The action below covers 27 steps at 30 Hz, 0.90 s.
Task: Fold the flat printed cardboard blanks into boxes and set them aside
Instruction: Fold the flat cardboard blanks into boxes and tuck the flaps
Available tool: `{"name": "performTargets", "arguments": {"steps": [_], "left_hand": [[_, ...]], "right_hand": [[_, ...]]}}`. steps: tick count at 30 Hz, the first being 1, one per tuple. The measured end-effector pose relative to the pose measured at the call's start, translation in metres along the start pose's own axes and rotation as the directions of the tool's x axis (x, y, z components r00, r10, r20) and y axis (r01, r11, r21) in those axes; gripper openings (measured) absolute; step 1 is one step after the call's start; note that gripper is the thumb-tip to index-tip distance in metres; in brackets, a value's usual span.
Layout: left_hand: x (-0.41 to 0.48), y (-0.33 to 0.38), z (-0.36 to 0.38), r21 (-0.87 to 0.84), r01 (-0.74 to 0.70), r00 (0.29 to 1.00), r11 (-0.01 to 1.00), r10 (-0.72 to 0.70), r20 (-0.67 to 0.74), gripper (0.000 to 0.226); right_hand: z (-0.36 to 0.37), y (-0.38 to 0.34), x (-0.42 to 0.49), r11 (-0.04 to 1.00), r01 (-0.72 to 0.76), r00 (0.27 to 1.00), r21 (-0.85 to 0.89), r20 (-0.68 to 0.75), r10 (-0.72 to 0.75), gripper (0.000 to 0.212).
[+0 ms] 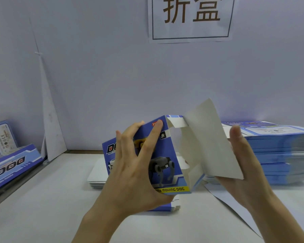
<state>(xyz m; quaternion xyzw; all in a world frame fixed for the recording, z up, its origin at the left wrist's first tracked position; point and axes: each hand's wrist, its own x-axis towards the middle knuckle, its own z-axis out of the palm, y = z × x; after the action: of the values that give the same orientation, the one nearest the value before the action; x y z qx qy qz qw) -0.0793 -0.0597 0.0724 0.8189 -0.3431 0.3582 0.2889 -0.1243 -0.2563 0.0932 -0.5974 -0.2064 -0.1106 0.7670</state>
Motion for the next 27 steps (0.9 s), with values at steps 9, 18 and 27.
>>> {"name": "performTargets", "arguments": {"steps": [9,18,27], "left_hand": [[-0.001,0.000,-0.002,-0.030,-0.005,0.998,1.000,0.007,0.057,0.128],[-0.002,-0.015,-0.008,0.016,-0.047,0.997,0.999,0.046,0.064,0.123],[-0.002,-0.019,-0.009,-0.047,-0.024,0.998,0.999,0.026,0.052,0.120]], "right_hand": [[-0.007,0.006,0.003,0.999,-0.051,0.997,-0.010,0.055,0.051,0.075],[-0.017,0.007,0.008,0.962,-0.124,0.953,-0.244,-0.299,0.047,0.030],[-0.026,0.004,0.009,0.957,-0.010,0.961,-0.289,-0.268,-0.071,0.039]]}}
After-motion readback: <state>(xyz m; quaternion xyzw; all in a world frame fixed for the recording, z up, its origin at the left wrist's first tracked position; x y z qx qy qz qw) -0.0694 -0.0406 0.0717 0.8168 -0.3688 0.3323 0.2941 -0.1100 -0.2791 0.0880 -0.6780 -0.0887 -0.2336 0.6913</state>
